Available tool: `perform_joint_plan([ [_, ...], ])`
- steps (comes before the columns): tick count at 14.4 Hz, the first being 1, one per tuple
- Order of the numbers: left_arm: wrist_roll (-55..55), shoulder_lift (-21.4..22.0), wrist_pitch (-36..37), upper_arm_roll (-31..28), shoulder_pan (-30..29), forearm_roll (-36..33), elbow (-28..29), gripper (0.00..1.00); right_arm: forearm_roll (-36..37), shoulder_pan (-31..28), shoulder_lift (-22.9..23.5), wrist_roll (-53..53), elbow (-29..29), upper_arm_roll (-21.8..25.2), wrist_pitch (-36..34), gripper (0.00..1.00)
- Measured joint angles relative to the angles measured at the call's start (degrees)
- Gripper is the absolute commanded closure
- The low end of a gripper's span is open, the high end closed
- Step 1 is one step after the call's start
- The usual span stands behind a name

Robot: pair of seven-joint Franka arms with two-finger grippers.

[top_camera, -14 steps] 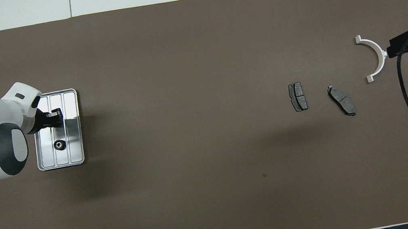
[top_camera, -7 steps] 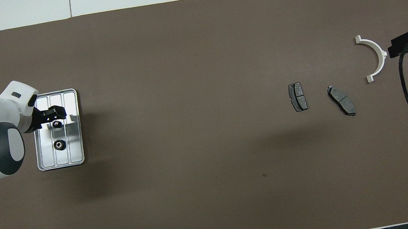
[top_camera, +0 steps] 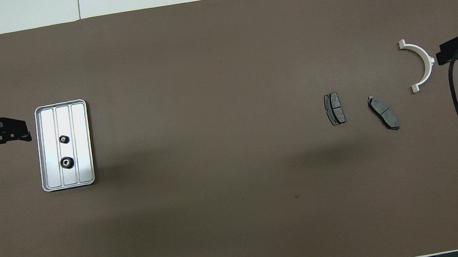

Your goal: Pick bearing gear from pile to tray

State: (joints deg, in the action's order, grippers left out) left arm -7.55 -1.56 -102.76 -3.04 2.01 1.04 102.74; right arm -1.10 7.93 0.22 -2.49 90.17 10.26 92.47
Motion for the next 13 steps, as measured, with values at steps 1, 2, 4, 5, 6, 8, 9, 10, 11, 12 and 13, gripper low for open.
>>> perform_joint_plan([
  [1,0.0,1.3,1.8,0.1,0.1,0.0,-0.9,0.00,0.0,0.0,0.0,0.0,0.0,0.0,0.0,0.00],
  [2,0.1,2.1,2.6,0.0,0.4,0.0,-1.4,0.00,0.0,0.0,0.0,0.0,0.0,0.0,0.0,0.00],
  [4,-0.2,2.3,2.7,-0.3,2.3,0.0,-1.5,0.00,0.0,0.0,0.0,0.0,0.0,0.0,0.0,0.00],
  [5,-0.5,2.1,2.7,-0.4,2.6,0.0,-1.5,0.00,0.0,0.0,0.0,0.0,0.0,0.0,0.0,0.00],
  [6,-0.6,2.1,2.7,-0.7,2.5,0.0,-1.5,0.00,0.0,0.0,0.0,0.0,0.0,0.0,0.0,0.00],
  [8,-0.5,2.2,3.2,-0.5,1.5,0.0,-2.1,0.00,0.0,0.0,0.0,0.0,0.0,0.0,0.0,0.00],
  [9,-0.5,2.2,3.9,-0.3,1.3,0.0,-3.0,0.00,0.0,0.0,0.0,0.0,0.0,0.0,0.0,0.00],
  [10,-0.5,2.3,4.8,-0.1,1.3,0.0,-4.2,0.00,0.0,0.0,0.0,0.0,0.1,0.0,0.0,0.00],
  [11,-0.5,2.3,5.7,0.0,1.3,0.0,-5.1,0.00,0.0,0.0,0.0,0.0,0.1,0.0,0.0,0.00],
  [12,-0.5,2.4,6.1,0.0,1.3,0.0,-5.6,0.00,0.0,0.0,0.0,0.0,0.1,0.0,0.0,0.00],
  [13,-0.5,2.4,6.1,0.0,1.3,0.0,-5.8,0.00,0.0,0.0,0.0,0.0,0.1,0.0,0.0,0.00],
])
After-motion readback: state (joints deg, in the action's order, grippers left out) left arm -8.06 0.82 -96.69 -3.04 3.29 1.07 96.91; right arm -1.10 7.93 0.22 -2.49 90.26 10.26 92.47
